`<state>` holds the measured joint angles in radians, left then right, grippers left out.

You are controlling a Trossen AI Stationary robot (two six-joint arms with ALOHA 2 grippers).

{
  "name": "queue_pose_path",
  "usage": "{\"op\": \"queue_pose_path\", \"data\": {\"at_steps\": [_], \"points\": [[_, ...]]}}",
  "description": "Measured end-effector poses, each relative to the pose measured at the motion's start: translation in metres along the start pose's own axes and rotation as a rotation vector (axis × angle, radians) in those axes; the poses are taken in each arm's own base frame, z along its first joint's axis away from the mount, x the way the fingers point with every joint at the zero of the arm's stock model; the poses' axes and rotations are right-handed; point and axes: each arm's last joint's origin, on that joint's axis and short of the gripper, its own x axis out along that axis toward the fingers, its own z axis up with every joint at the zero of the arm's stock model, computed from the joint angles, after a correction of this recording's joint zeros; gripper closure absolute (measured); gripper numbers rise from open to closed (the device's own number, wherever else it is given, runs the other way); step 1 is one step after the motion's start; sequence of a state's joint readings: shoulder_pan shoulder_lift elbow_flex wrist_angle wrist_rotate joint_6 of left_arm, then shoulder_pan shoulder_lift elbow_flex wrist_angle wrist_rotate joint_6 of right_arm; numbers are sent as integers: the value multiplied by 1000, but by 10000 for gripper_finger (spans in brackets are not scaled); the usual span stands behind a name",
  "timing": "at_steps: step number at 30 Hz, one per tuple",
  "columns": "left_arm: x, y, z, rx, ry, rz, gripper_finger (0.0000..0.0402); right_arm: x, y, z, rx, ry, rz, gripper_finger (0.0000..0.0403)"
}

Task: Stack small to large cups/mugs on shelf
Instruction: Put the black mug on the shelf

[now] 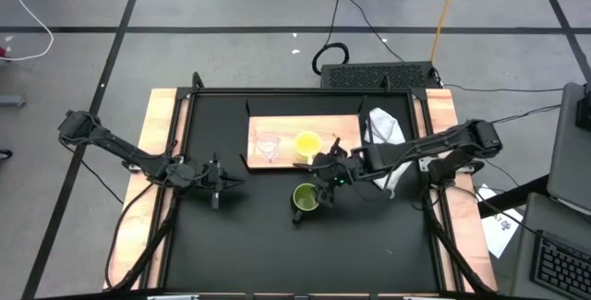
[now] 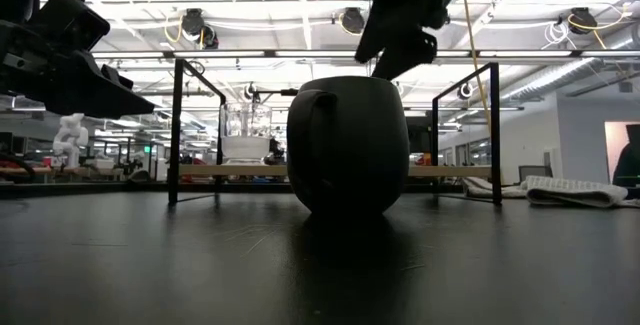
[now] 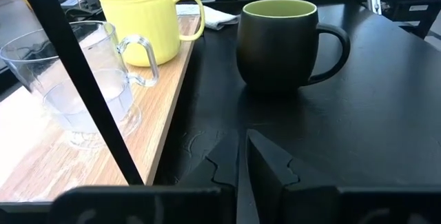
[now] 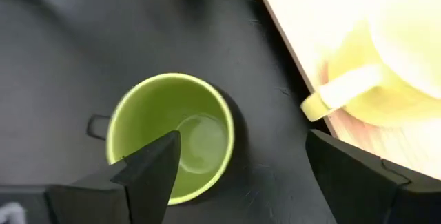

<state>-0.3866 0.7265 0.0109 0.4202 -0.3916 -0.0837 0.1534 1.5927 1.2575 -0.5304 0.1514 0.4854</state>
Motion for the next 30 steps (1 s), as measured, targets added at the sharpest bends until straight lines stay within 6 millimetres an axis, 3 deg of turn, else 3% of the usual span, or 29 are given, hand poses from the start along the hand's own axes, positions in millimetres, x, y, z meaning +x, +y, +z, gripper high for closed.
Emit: {"op": "queue_pose_path", "data": {"at_steps": [10,18,30], "points": [[0,0,-1,4,6,0,369,28,-4,-7,60,122,15,99],[0,0,-1,4,6,-1,369,36,-3,-9,28,141,31,101],[0,0,-1,2,6,0,369,35,-2,-8,-51,134,39,171]]}}
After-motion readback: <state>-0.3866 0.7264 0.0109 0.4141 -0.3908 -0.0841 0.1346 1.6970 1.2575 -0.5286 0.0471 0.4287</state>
